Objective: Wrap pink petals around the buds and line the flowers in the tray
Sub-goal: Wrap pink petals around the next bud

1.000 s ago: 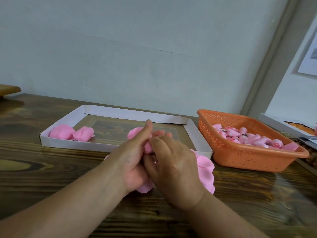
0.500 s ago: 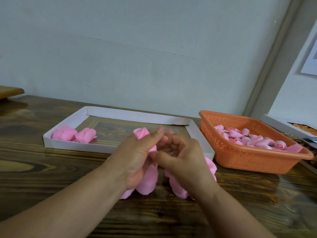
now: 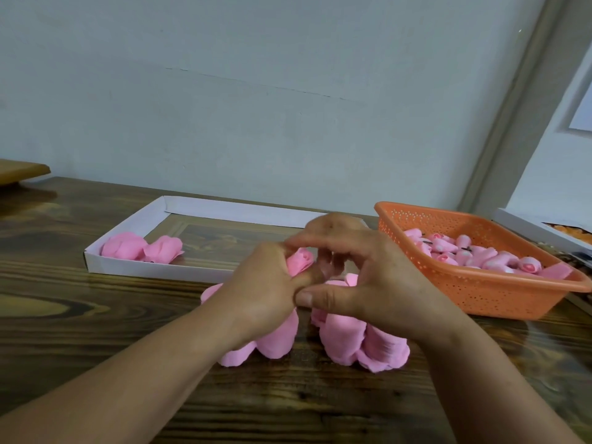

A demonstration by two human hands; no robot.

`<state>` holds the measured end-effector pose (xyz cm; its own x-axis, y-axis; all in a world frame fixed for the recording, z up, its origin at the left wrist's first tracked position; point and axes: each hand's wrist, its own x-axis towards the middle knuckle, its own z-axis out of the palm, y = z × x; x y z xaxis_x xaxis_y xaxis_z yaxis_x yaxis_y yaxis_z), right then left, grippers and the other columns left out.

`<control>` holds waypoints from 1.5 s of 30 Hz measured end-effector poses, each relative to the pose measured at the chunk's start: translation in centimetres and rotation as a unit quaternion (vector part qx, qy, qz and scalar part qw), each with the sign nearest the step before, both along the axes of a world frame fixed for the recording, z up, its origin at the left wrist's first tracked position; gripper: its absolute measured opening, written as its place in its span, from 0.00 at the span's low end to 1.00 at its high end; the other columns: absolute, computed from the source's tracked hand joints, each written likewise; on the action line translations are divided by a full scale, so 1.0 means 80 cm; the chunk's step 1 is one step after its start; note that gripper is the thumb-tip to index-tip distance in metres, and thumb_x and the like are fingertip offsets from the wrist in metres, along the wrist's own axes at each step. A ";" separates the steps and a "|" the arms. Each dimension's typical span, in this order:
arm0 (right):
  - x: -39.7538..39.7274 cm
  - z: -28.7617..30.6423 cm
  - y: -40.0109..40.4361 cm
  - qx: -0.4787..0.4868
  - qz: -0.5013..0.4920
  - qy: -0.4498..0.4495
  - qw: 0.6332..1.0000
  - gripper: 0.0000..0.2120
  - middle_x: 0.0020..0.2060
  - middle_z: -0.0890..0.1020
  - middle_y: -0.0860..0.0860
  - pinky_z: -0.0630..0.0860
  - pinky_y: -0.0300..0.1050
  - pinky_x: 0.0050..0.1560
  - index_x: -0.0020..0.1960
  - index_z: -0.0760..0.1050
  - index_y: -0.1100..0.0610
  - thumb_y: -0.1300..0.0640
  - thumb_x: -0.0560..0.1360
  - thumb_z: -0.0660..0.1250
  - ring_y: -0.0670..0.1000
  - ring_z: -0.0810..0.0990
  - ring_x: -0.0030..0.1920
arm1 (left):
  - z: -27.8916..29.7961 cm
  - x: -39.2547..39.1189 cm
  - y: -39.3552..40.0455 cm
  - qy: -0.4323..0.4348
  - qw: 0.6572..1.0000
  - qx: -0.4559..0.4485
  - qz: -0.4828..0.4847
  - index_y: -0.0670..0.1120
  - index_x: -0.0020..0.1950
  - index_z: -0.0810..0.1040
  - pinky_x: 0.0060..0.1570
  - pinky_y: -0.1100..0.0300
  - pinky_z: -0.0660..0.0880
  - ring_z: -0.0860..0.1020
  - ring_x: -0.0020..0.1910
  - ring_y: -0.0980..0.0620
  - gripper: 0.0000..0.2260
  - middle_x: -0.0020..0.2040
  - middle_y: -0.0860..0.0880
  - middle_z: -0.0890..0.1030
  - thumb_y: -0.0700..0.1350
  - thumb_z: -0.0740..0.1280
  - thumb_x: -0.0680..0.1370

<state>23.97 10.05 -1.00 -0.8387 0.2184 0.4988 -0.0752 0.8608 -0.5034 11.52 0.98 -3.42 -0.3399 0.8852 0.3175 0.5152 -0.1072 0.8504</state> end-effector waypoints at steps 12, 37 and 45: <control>-0.006 0.008 0.014 -0.147 0.062 0.025 0.987 0.09 0.40 0.81 0.62 0.75 0.44 0.42 0.46 0.82 0.62 0.71 0.69 0.71 0.53 0.77 0.39 | 0.002 0.001 0.015 -0.103 0.988 -0.055 -0.104 0.56 0.29 0.78 0.25 0.65 0.68 0.70 0.23 0.59 0.17 0.22 0.56 0.71 0.38 0.71 0.74; 0.050 -0.012 0.110 -0.121 -0.262 0.100 0.952 0.05 0.36 0.83 0.58 0.77 0.60 0.45 0.40 0.81 0.63 0.70 0.71 0.68 0.67 0.79 0.42 | -0.015 0.011 0.118 0.293 0.935 -0.200 -0.005 0.38 0.59 0.79 0.50 0.56 0.73 0.78 0.55 0.42 0.13 0.57 0.39 0.80 0.42 0.59 0.81; 0.050 -0.016 0.113 -0.126 -0.273 0.086 0.950 0.08 0.32 0.82 0.56 0.76 0.56 0.38 0.37 0.80 0.59 0.69 0.71 0.69 0.55 0.75 0.34 | -0.022 0.022 0.131 0.304 0.939 -0.161 0.028 0.41 0.53 0.82 0.50 0.50 0.77 0.79 0.50 0.40 0.09 0.50 0.41 0.82 0.42 0.66 0.76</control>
<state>27.97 19.06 -2.31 -0.4769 0.7279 0.4927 0.2476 0.6491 -0.7192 13.29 11.45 -5.18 -0.2313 0.9546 0.1878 0.9130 0.1463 0.3808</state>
